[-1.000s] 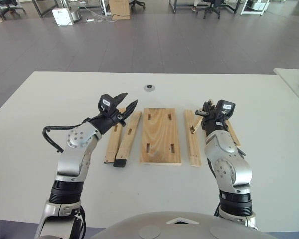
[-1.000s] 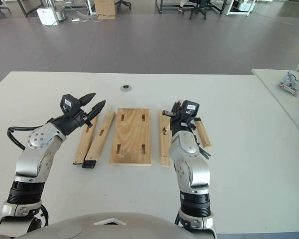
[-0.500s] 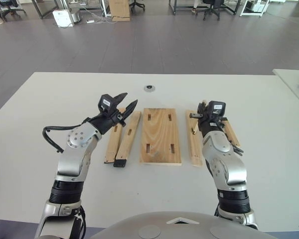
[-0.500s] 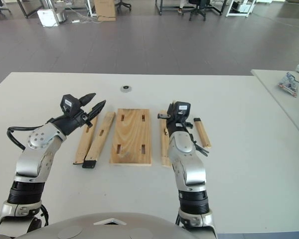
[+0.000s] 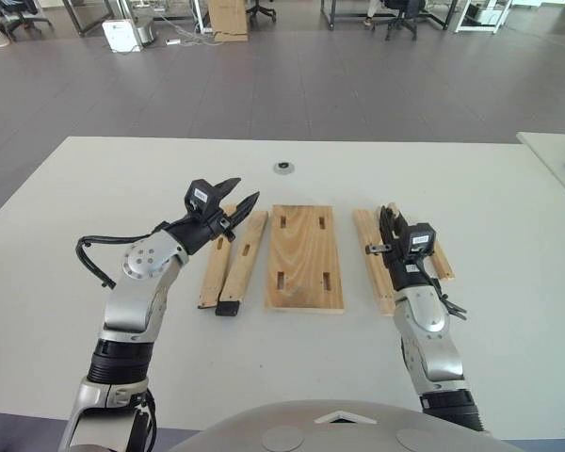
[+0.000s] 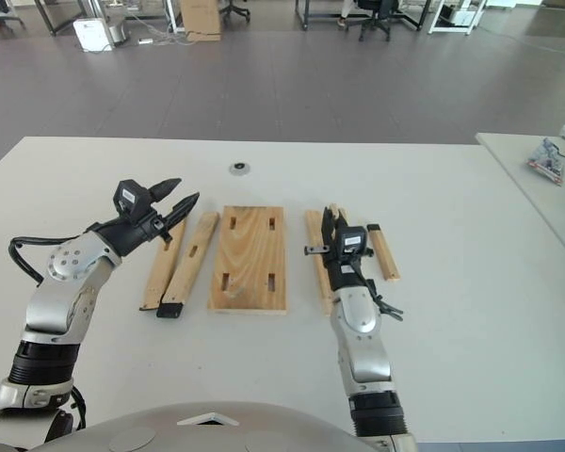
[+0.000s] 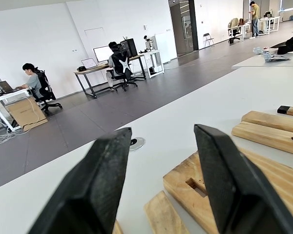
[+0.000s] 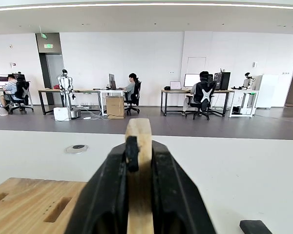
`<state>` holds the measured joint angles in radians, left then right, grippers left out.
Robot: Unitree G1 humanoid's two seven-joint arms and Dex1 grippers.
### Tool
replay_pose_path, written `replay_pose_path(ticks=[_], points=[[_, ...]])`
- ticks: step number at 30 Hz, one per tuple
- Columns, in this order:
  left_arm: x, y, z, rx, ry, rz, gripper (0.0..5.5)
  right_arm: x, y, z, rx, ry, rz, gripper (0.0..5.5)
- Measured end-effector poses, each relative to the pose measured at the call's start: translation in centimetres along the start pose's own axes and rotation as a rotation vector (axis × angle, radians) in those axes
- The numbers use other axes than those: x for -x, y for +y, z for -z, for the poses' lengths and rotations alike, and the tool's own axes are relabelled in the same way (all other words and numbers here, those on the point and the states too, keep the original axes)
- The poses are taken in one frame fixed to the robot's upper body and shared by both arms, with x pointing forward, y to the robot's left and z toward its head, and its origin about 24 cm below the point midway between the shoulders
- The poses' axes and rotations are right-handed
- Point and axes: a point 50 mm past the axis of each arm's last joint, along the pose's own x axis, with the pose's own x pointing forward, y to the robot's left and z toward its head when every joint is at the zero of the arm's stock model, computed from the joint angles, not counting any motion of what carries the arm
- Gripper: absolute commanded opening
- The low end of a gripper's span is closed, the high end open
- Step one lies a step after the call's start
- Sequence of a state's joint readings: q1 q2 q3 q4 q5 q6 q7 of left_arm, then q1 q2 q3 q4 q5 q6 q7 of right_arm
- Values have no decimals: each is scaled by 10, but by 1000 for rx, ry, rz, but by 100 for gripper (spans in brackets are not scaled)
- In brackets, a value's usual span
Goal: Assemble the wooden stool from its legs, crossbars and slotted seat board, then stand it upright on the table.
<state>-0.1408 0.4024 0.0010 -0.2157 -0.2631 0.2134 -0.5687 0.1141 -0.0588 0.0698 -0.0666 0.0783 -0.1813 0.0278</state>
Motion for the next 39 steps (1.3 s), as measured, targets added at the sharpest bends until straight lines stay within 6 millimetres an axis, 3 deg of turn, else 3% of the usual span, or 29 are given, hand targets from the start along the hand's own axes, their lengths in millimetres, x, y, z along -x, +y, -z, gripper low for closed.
replay_pose_path(ticks=[8,16,18,20,26,30,35,39], points=[[-1,-1,0,3,-1,-6,234,-17,8,0,-59,25,-33,41],[-1,-1,0,3,-1,-4,234,-19,10,1,-58,36,-31,41],[-1,-1,0,2,0,-4,234,-19,9,1,-53,38,-26,97],[-1,-2,0,0,-1,-4,234,3,6,35,-62,231,-9,135],[-2,-3,1,5,-10,-22,234,-3,-5,28,31,222,-65,237],[-2,-4,1,0,-15,-31,234,-3,-10,18,9,309,-119,241],[-1,-9,4,13,-13,-48,234,13,-3,13,-10,462,-221,241],[0,-10,6,17,-11,-55,234,21,-7,16,49,551,-162,241]])
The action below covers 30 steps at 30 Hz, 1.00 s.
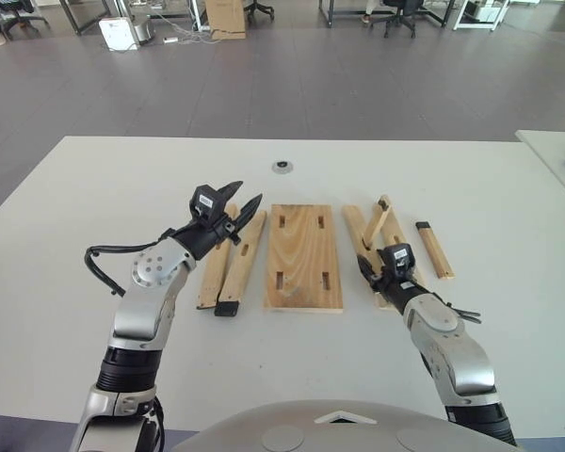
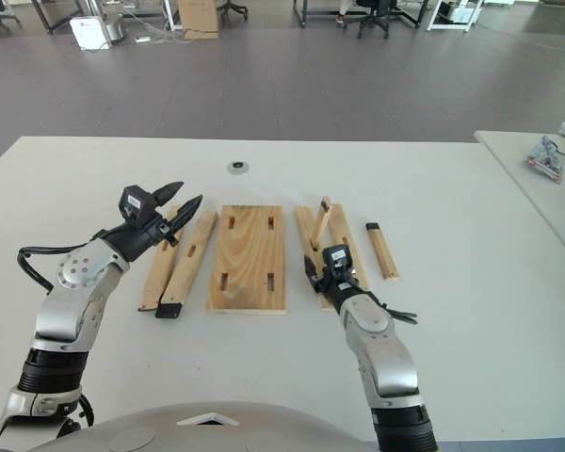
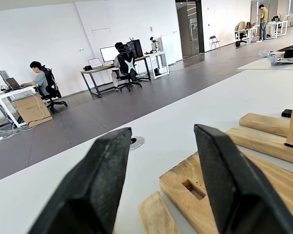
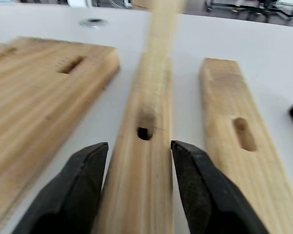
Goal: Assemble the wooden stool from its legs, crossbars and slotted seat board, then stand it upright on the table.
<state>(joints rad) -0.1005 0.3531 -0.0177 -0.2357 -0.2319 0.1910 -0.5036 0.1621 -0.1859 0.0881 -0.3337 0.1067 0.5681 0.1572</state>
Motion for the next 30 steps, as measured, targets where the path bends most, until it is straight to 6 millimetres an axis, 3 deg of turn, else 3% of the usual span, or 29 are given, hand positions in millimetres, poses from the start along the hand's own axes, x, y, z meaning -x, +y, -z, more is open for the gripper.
replay_pose_path(ticks=[9,14,21,28,30], points=[[0,-3,2,5,3,-1,234,3,0,0,-58,97,23,241],[0,-4,0,1,-1,0,234,6,6,1,-102,171,-54,332],[1,-4,2,8,11,0,234,7,5,2,-76,218,-55,210],[1,2,2,99,35,-1,234,3,-3,-2,-94,207,-29,209],[0,8,-3,176,25,24,234,-1,-17,-8,-122,182,0,209]])
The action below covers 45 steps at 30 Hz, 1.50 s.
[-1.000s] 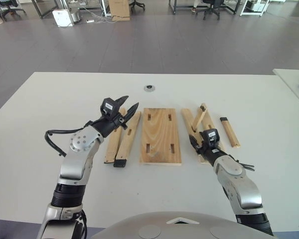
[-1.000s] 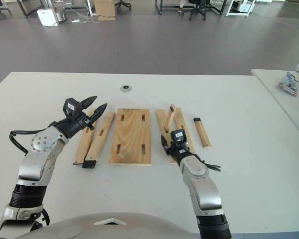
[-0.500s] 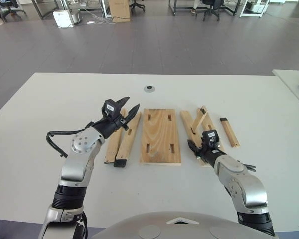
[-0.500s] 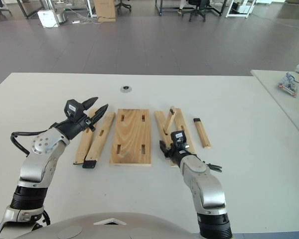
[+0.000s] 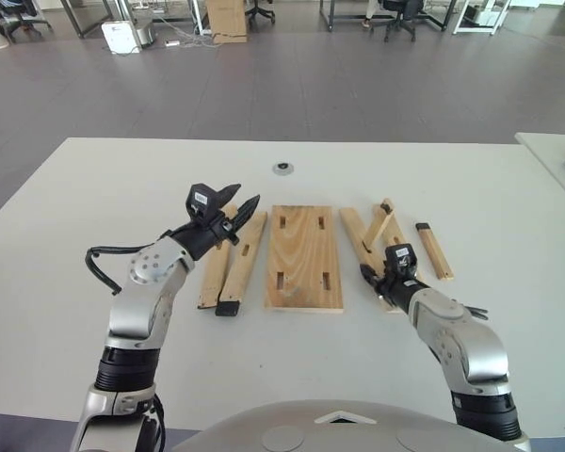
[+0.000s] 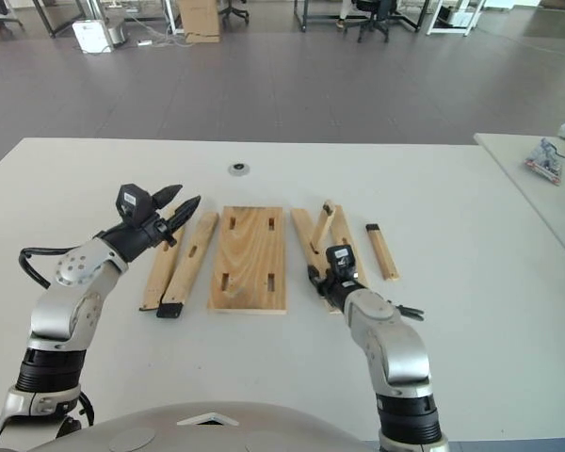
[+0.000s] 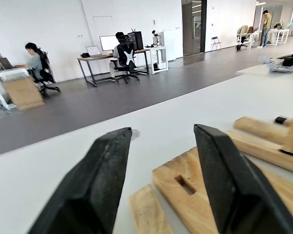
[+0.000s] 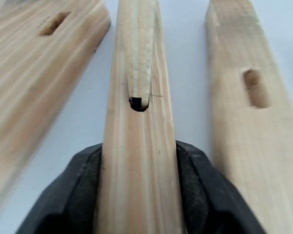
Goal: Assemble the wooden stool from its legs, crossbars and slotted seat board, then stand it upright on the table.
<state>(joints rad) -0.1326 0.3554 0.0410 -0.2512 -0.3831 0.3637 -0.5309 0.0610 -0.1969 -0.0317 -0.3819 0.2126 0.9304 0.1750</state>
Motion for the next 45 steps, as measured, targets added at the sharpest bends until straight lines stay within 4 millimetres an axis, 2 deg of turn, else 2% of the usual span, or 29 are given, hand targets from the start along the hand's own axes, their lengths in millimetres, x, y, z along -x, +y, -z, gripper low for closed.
replay_pose_path(ticks=[1,2,4,5,6,8,11,15,19,23,32,37,45], points=[[-1,4,-7,51,-17,20,234,0,-11,-10,-18,-34,13,209],[-1,7,-14,113,-31,66,234,2,-17,-32,-25,-121,-16,209],[-3,8,-30,211,-47,200,234,10,-4,-81,-12,-324,-208,209],[-4,8,-36,275,-49,253,253,16,6,-95,-7,-382,-310,209],[-6,6,-43,337,-55,311,272,22,15,-104,-14,-415,-415,209],[-14,0,-71,432,-102,479,314,39,35,-124,-20,-487,-657,209],[-17,0,-80,520,-109,541,367,50,38,-132,-58,-505,-779,209],[-17,3,-109,613,-212,664,435,68,37,-148,-119,-548,-979,209],[-18,6,-112,636,-205,671,446,79,34,-148,-125,-484,-1094,209],[-20,1,-111,631,-163,716,446,80,45,-143,-111,-403,-1189,209],[-12,-12,-116,673,-121,879,446,78,50,-128,-85,-267,-1232,209],[-10,-11,-114,675,-111,871,368,79,48,-127,-61,-240,-1246,209],[-10,-10,-112,666,-134,850,209,78,54,-127,-84,-247,-1273,209]])
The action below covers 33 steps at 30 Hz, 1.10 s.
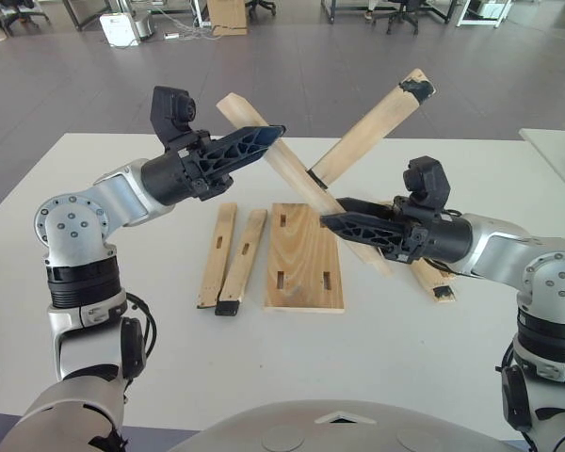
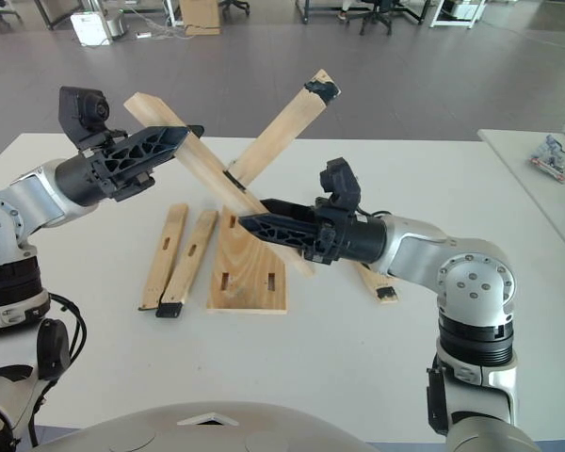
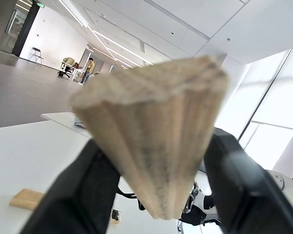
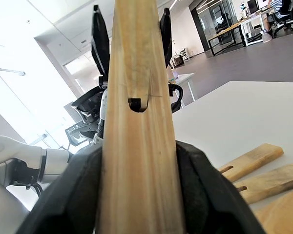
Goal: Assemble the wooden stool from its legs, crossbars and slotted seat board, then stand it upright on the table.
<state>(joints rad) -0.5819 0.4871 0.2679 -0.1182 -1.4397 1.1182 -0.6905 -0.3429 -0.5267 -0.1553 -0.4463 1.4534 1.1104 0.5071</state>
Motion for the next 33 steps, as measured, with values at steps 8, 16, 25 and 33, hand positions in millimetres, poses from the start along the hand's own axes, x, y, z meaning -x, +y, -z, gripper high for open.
replay_pose_path(ticks=[8,16,25,33], points=[[-1,4,-3,-9,-55,0,205,-5,-2,-1,-24,-53,10,209],[18,31,-13,-20,-165,-176,205,6,-31,-13,-13,-201,252,317],[71,31,-34,-198,81,-337,205,63,-40,-52,179,-284,497,317],[53,14,-28,-438,267,-108,205,75,-38,-70,271,-298,523,317]])
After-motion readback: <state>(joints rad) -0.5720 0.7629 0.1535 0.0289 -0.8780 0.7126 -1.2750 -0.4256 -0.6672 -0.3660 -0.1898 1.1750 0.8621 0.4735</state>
